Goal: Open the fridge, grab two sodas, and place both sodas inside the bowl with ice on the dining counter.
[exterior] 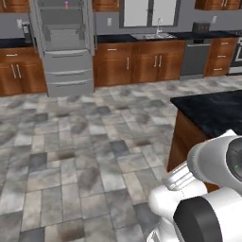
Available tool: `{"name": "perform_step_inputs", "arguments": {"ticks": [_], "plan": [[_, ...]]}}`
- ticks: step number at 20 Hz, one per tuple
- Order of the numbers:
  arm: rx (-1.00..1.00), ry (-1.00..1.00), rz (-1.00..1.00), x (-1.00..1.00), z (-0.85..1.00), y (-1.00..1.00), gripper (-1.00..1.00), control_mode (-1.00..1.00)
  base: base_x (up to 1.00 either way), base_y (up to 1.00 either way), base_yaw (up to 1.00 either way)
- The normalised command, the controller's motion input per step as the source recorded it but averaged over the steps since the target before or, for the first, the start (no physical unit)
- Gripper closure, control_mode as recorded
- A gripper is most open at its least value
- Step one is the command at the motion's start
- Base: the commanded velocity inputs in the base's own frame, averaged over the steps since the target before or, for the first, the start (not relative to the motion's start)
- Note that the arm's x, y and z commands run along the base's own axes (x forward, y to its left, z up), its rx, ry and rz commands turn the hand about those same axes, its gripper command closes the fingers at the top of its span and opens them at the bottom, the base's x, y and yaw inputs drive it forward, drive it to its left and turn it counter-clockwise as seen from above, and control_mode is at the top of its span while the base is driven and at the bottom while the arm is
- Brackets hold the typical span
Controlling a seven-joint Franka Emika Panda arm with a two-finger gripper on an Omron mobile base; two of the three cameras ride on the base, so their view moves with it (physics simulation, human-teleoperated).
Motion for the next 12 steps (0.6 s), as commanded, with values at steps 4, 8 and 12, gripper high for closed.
{"name": "perform_step_inputs", "arguments": {"ticks": [4,8,12], "plan": [[0.0,0.0,0.0,0.0,0.0,0.0,-1.0,1.0,0.99,0.94,-0.14],[0.0,0.0,0.0,0.0,0.0,0.0,-1.0,1.0,0.93,0.97,-0.14],[0.0,0.0,0.0,0.0,0.0,0.0,-1.0,1.0,0.92,0.98,-0.14]]}}
